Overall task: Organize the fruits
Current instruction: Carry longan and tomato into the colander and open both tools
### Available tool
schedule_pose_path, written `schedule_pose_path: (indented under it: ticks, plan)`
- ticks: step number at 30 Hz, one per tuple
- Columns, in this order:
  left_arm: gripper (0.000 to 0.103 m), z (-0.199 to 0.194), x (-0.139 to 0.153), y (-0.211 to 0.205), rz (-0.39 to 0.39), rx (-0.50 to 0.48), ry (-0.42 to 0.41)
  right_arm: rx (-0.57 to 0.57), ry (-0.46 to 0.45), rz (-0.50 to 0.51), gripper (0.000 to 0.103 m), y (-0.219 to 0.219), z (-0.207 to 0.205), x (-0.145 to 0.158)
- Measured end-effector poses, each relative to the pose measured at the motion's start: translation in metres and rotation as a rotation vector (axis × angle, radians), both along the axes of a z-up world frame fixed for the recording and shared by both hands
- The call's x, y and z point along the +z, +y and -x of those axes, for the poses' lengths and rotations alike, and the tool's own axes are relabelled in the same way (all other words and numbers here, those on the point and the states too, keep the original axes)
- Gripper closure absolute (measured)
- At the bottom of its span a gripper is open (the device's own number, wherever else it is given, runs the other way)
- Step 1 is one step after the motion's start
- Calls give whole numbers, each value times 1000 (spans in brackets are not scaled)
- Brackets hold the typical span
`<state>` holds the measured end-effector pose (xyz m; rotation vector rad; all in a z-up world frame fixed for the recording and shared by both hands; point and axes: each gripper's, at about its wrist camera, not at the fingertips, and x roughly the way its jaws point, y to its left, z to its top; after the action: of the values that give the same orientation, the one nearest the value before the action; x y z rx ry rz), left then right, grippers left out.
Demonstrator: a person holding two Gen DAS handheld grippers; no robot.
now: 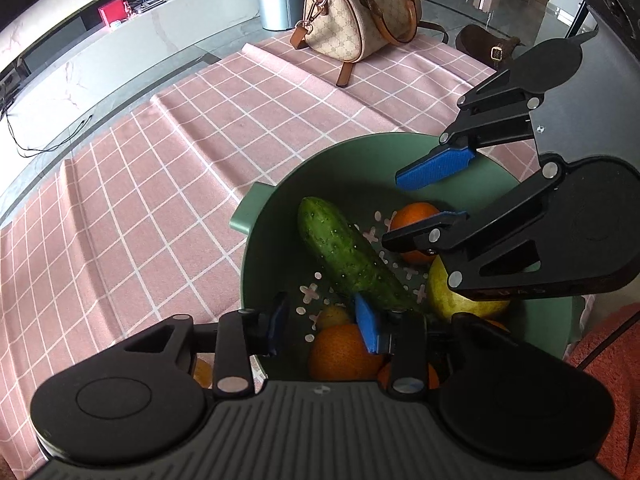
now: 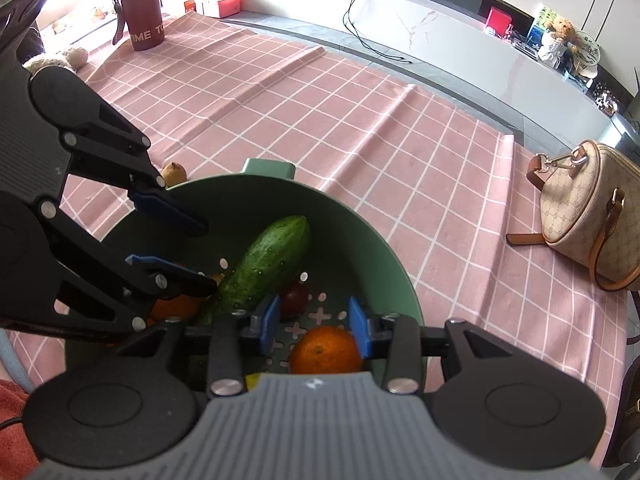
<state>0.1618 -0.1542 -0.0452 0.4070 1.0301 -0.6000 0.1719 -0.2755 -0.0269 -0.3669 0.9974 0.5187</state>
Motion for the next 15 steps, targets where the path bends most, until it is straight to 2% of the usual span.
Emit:
schedule_pose_path:
  ticks: [5, 10, 15]
  plan:
    - [56, 10, 19, 9, 33, 2, -26, -12, -14, 9, 65, 2, 10, 10]
    - [56, 20, 42, 33, 62, 53, -62, -49, -46, -12, 49, 5, 21, 28]
    - [56, 27, 58, 59, 51, 87, -91, -67, -61, -78, 49, 12, 33, 48]
